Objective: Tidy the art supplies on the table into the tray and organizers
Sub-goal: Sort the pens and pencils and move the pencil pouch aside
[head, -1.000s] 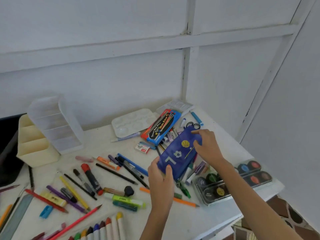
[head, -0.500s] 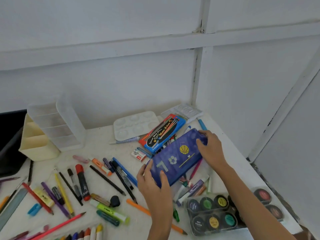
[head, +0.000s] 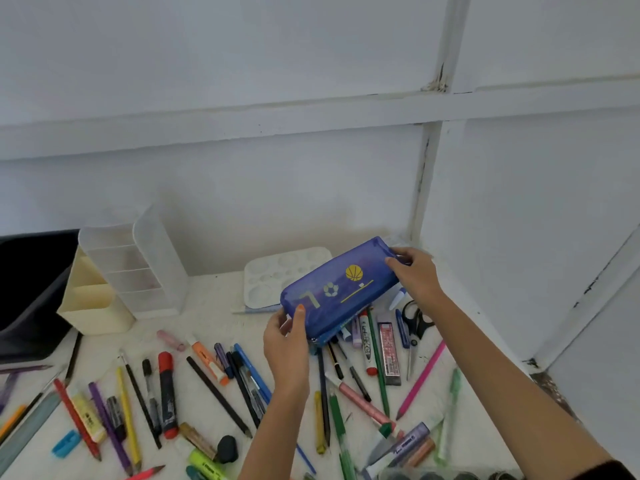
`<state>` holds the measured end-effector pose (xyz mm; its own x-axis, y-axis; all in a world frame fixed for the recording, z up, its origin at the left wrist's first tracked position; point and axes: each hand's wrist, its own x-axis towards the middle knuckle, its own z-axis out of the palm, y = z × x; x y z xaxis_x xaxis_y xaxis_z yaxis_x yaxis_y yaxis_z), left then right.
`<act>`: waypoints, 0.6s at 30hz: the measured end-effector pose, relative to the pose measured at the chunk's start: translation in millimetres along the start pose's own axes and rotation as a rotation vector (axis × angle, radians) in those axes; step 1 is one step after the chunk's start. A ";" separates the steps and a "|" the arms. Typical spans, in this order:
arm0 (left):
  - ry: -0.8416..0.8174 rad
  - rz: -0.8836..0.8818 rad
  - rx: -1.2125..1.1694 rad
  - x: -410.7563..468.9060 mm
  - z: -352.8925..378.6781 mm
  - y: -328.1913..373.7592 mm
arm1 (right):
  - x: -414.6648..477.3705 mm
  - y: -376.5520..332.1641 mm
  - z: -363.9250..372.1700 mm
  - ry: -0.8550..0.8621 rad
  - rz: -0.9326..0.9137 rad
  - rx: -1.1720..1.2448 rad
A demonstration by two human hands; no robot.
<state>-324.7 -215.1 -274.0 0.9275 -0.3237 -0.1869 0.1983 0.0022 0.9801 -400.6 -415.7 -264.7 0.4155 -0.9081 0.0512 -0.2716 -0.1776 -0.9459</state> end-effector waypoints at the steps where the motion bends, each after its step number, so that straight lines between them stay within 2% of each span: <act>1: -0.008 -0.004 0.011 2.8 2.4 -0.6 | 6.0 1.4 2.4 -0.009 -0.007 -0.045; 5: -0.022 -0.040 0.030 12.4 9.4 -4.6 | 24.3 10.8 10.6 -0.069 -0.016 -0.186; 11: -0.034 -0.065 0.069 25.2 10.5 -10.3 | 23.6 22.4 15.2 -0.080 0.004 -0.228; 18: 0.025 -0.001 0.036 30.8 13.0 -8.2 | 16.3 22.4 12.9 -0.109 -0.037 -0.304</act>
<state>-301.9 -237.4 -286.9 0.9349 -0.3003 -0.1892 0.1883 -0.0323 0.9816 -388.7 -429.6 -289.2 0.5160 -0.8559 0.0331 -0.4950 -0.3296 -0.8039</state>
